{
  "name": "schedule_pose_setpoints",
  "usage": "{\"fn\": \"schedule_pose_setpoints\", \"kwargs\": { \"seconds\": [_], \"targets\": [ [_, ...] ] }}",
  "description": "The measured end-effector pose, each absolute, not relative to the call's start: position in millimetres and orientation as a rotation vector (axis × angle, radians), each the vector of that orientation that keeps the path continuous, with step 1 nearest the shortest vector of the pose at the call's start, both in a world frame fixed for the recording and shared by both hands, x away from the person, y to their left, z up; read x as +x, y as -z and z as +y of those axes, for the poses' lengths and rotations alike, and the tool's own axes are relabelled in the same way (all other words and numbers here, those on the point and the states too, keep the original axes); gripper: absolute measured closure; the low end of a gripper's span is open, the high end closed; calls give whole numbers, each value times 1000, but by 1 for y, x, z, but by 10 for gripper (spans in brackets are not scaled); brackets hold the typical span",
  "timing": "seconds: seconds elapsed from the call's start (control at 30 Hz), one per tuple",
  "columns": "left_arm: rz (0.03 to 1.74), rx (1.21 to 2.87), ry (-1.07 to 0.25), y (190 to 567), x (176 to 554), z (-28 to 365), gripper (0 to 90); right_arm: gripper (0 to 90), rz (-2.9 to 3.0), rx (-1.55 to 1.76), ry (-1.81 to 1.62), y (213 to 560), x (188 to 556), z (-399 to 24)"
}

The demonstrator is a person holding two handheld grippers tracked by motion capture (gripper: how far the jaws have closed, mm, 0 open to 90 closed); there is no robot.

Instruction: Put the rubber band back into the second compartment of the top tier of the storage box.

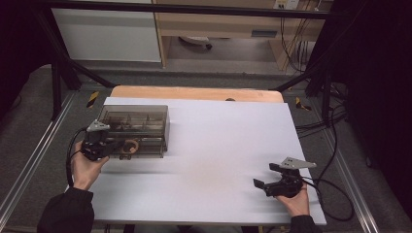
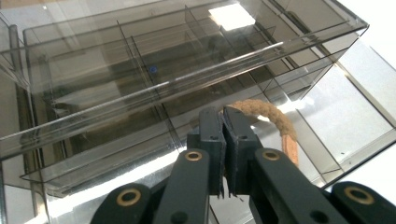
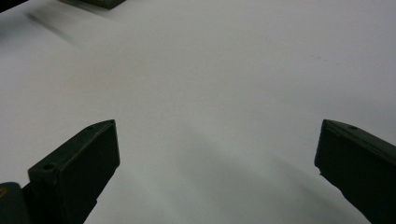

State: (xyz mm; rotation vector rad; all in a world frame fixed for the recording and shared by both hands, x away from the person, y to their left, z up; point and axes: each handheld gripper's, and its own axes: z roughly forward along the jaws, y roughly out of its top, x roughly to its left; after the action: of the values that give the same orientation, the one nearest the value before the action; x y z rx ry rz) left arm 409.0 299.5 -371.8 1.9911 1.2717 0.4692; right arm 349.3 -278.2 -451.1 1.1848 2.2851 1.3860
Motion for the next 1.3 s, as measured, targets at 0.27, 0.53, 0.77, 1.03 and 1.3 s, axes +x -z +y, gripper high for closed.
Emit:
{"fn": "schedule_pose_setpoints", "kwargs": {
  "seconds": [0.27, 0.53, 0.77, 1.03, 1.3],
  "targets": [
    [1279, 1996, -457, 377, 410, 299, 851, 7, 2285, 1183, -1384, 451, 349, -278],
    [1269, 1973, -473, 369, 407, 301, 744, 7, 2284, 1185, -1387, 451, 349, -278],
    [1238, 1960, -518, 357, 400, 302, 605, 7, 2281, 1180, -1388, 451, 349, -279],
    [1190, 1967, -536, 355, 388, 300, 431, 7, 2282, 1181, -1387, 451, 349, -279],
    [1142, 1969, -554, 353, 375, 298, 267, 7, 2281, 1181, -1389, 451, 349, -279]
  ]
}}
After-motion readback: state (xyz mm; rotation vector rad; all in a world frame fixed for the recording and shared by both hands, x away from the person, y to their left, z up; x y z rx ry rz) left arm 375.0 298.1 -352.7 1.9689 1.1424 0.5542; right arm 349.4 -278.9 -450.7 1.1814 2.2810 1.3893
